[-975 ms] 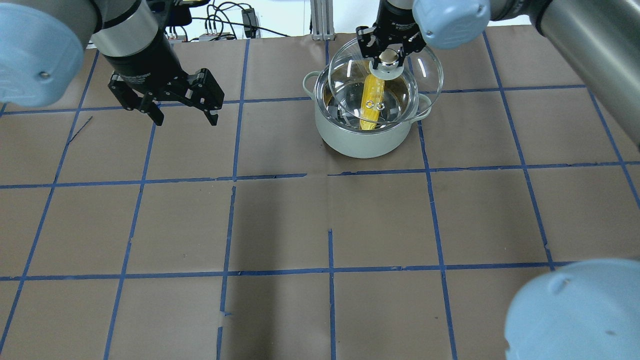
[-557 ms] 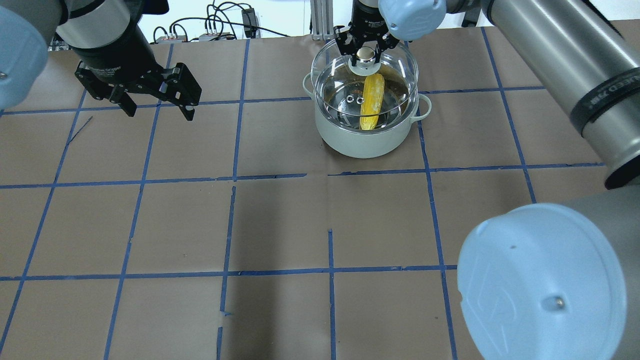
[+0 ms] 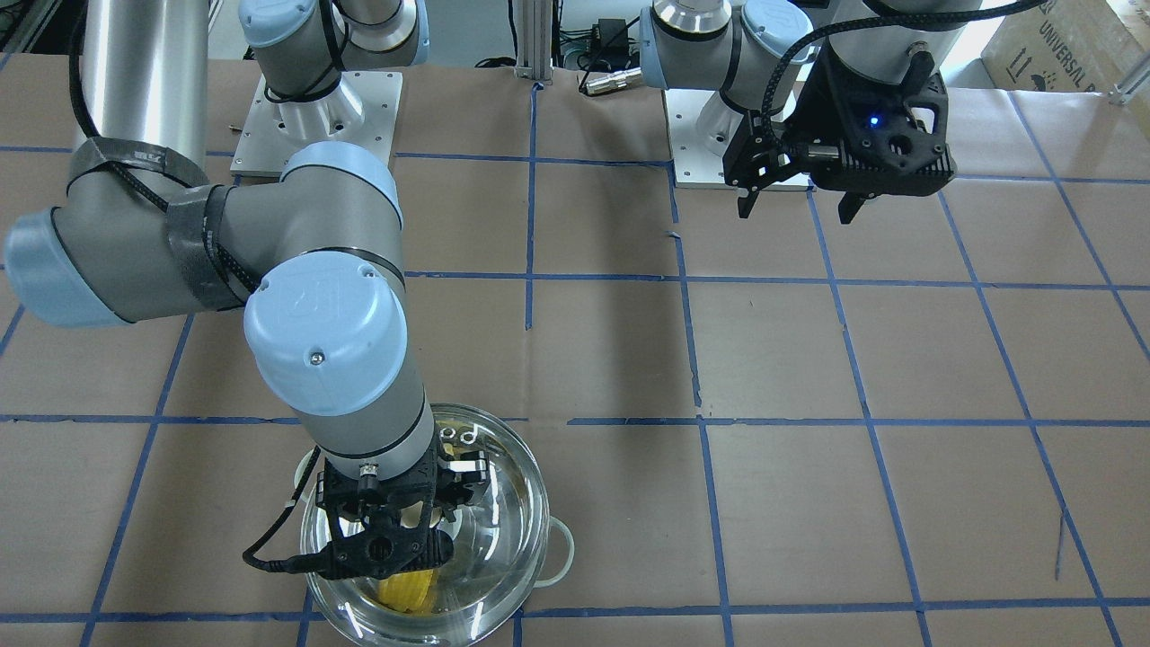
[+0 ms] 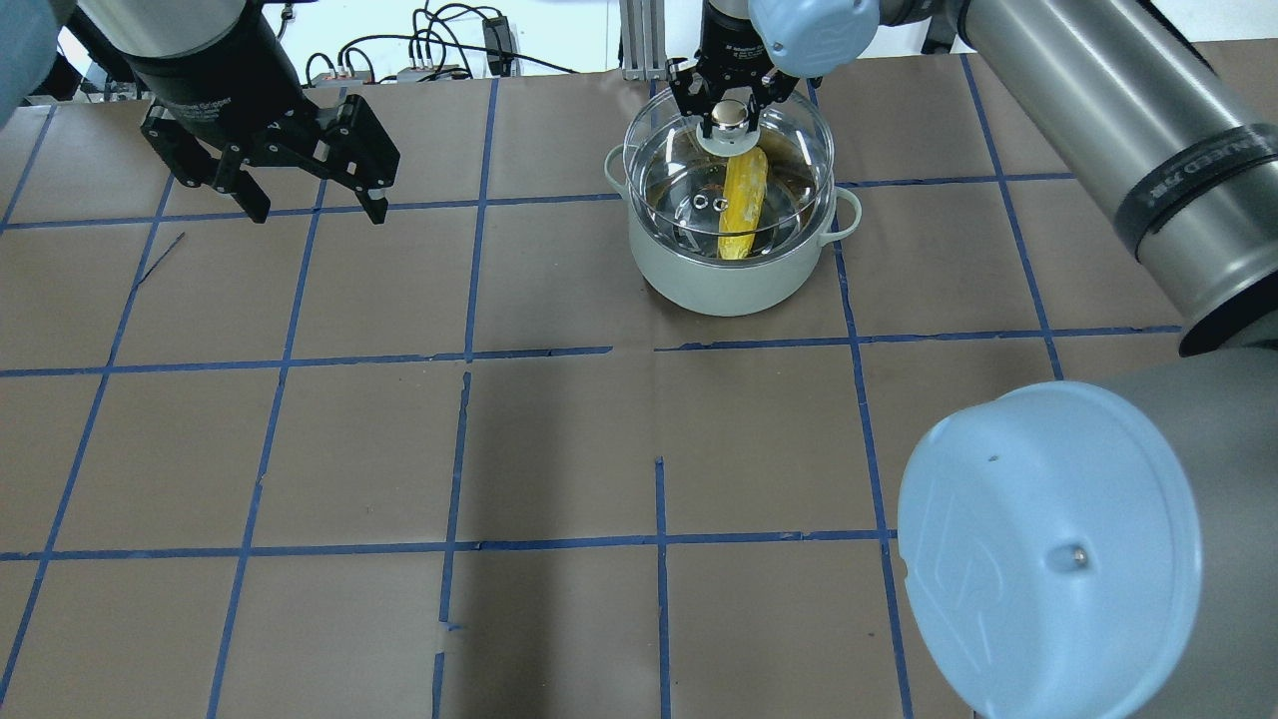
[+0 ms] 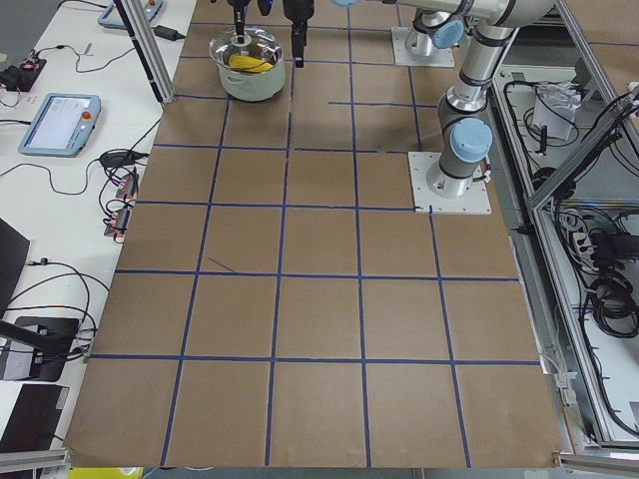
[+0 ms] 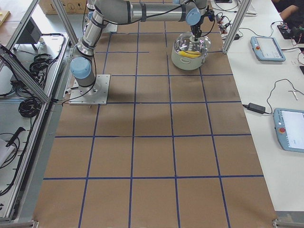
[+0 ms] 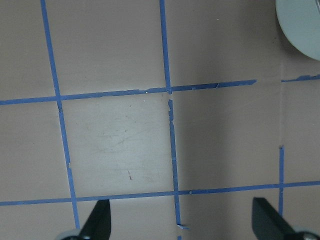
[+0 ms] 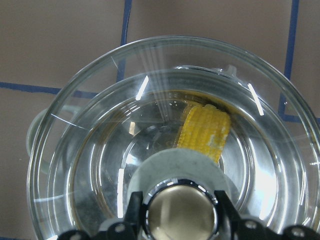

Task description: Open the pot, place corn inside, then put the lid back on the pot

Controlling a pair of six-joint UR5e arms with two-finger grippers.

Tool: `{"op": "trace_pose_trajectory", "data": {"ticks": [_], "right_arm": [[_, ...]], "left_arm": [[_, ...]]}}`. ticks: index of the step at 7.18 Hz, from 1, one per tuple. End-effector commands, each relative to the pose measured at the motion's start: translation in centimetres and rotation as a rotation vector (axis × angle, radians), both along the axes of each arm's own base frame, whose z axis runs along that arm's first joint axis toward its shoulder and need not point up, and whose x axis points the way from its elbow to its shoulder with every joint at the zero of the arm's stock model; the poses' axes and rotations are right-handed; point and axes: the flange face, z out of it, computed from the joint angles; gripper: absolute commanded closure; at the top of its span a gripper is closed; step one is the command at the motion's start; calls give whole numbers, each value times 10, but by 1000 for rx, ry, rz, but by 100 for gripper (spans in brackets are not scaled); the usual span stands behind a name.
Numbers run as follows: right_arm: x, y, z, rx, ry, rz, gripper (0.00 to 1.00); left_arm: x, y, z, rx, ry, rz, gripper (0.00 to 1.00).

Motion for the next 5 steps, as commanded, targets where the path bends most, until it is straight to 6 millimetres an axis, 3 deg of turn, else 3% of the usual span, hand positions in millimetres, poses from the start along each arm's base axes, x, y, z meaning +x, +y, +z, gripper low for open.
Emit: {"op": "trace_pose_trajectory", "data": {"ticks": [1, 2, 5], "right_arm": [[1, 2, -5, 12, 5, 5, 90], [1, 2, -6, 13, 7, 6, 90], [0, 4, -7, 29, 12, 8, 90]], "left_arm": [[10, 4, 0, 4, 2, 64, 0], [29, 1, 0, 7, -1, 98, 0], [27, -5, -5, 16, 8, 105, 0]]}}
